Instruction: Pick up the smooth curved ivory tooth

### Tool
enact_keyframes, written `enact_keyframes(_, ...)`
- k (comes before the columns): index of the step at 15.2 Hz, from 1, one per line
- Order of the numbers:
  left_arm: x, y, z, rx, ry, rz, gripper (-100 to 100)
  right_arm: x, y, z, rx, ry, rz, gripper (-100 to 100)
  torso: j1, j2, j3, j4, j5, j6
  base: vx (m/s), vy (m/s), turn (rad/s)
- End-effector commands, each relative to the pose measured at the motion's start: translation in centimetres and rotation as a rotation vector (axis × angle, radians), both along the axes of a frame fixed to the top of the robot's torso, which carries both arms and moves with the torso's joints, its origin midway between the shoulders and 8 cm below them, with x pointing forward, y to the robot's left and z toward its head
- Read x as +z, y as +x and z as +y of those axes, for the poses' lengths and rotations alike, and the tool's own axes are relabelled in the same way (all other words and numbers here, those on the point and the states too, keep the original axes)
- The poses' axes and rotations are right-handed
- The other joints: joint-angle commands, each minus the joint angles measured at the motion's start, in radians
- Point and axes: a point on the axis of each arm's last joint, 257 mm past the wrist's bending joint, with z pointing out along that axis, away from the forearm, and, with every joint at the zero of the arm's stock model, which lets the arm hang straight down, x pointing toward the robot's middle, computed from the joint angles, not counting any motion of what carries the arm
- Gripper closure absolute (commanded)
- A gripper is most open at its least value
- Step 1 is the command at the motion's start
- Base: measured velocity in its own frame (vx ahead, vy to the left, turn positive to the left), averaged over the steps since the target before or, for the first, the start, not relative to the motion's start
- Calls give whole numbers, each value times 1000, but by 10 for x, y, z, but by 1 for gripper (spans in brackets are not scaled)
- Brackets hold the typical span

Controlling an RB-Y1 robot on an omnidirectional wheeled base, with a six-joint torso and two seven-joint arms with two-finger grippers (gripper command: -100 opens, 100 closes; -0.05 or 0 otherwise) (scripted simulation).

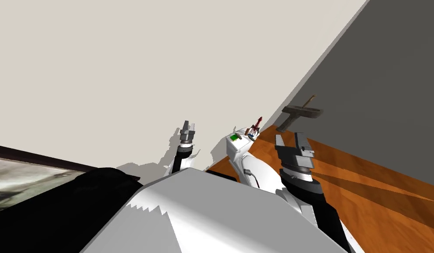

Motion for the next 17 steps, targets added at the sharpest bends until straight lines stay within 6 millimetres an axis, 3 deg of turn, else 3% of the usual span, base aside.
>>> enact_keyframes(1,0,0,0,0,0,0,0,-7,4,3,27,-23,38,-100,0,0,0,0,0,0,4,-25,197)
enact_keyframes(5,0,0,0,0,0,0,0,-21,9,8,69,-63,98,-100,0,0,0,0,0,0,5,-22,124)
enact_keyframes(6,0,0,0,0,0,0,0,-35,13,6,82,-56,151,-100,0,0,0,0,0,0,1,-24,201)
enact_keyframes(9,0,0,0,0,0,0,0,-36,13,11,103,-93,161,-100,0,0,0,0,0,1,2,-23,98)
enact_keyframes(10,0,0,0,0,0,0,0,-51,17,9,118,-92,219,-100,0,0,0,0,0,1,2,-15,161)
enact_keyframes(12,0,0,0,0,0,0,0,-52,17,13,137,-124,228,-100,0,0,0,0,0,0,2,-24,161)
enact_keyframes(13,0,0,0,0,0,0,0,-68,20,9,145,-112,287,-100,0,0,0,0,0,0,3,-27,257)
enact_keyframes(16,0,0,0,0,0,0,0,-70,20,14,169,-156,300,-100,-1,0,0,0,0,0,2,-26,99)
enact_keyframes(17,0,0,0,0,0,0,0,-87,22,10,180,-152,364,-100,0,0,0,0,0,1,1,-17,195)
